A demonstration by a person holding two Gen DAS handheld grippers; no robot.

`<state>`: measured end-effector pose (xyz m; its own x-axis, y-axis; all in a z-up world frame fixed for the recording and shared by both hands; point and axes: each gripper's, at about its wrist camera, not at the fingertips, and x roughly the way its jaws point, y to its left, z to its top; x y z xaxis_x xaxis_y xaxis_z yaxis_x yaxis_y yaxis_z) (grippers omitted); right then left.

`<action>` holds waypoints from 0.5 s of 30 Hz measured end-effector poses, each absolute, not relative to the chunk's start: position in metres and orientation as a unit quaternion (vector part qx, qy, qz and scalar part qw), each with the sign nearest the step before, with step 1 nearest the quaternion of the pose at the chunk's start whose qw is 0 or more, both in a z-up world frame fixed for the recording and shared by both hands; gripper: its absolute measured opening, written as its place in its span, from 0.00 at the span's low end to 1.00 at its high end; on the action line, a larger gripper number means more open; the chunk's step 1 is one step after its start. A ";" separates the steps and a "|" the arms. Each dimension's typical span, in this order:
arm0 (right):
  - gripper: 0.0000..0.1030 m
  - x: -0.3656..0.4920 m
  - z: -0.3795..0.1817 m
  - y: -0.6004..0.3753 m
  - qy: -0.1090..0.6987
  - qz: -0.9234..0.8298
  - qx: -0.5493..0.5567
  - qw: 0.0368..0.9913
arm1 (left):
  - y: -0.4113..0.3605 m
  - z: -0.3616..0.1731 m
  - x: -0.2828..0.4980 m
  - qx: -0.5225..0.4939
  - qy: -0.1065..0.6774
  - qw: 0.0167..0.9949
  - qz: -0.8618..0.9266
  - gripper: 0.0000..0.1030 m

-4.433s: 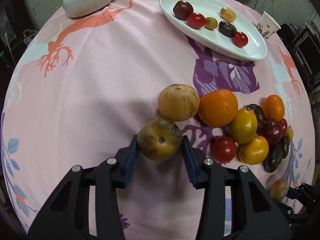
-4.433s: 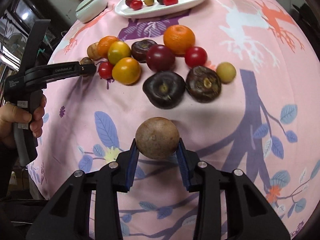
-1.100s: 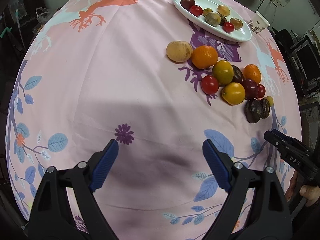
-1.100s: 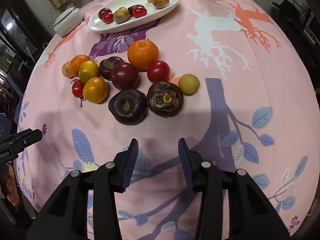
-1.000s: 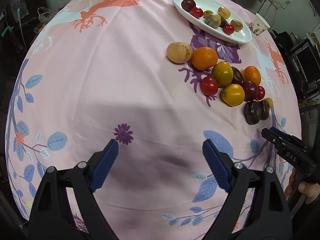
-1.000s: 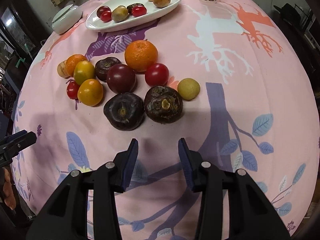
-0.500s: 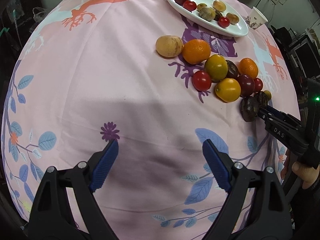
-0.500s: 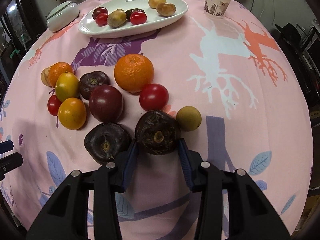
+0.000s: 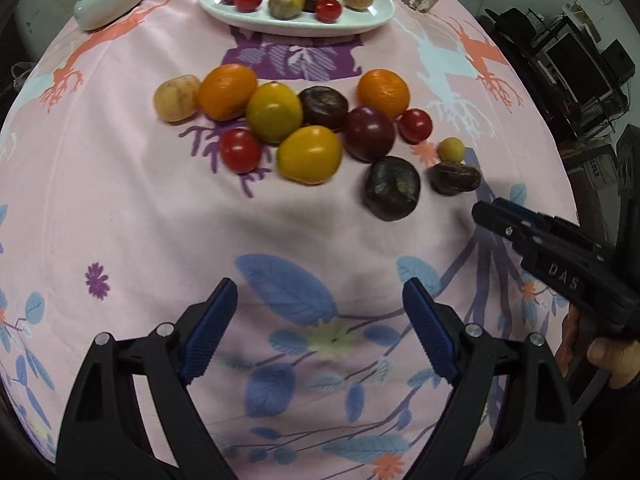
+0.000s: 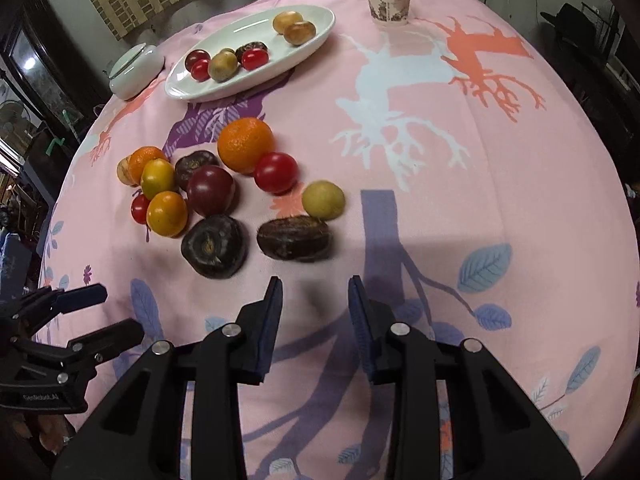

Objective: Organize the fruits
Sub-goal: 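Grasp the dark purple fruit with the left tool while the right tool grasps the dark brown fruit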

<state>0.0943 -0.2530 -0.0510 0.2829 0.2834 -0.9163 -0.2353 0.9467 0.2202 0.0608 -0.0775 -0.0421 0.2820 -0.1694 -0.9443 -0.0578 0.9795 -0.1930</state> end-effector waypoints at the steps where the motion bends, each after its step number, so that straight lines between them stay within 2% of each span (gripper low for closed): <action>1: 0.33 0.092 -0.054 -0.257 0.583 0.169 0.029 0.794 | -0.084 -0.044 0.065 -0.093 0.599 0.794 -0.034 0.83; 11: 0.35 0.081 -0.049 -0.293 0.589 0.196 0.053 0.783 | -0.118 -0.064 0.098 -0.124 0.612 0.781 0.016 0.82; 13: 0.35 0.081 -0.048 -0.300 0.591 0.199 0.054 0.780 | -0.121 -0.067 0.103 -0.130 0.609 0.782 0.024 0.76; 15: 0.35 0.079 -0.046 -0.306 0.591 0.205 0.056 0.778 | -0.124 -0.071 0.109 -0.125 0.611 0.781 0.033 0.64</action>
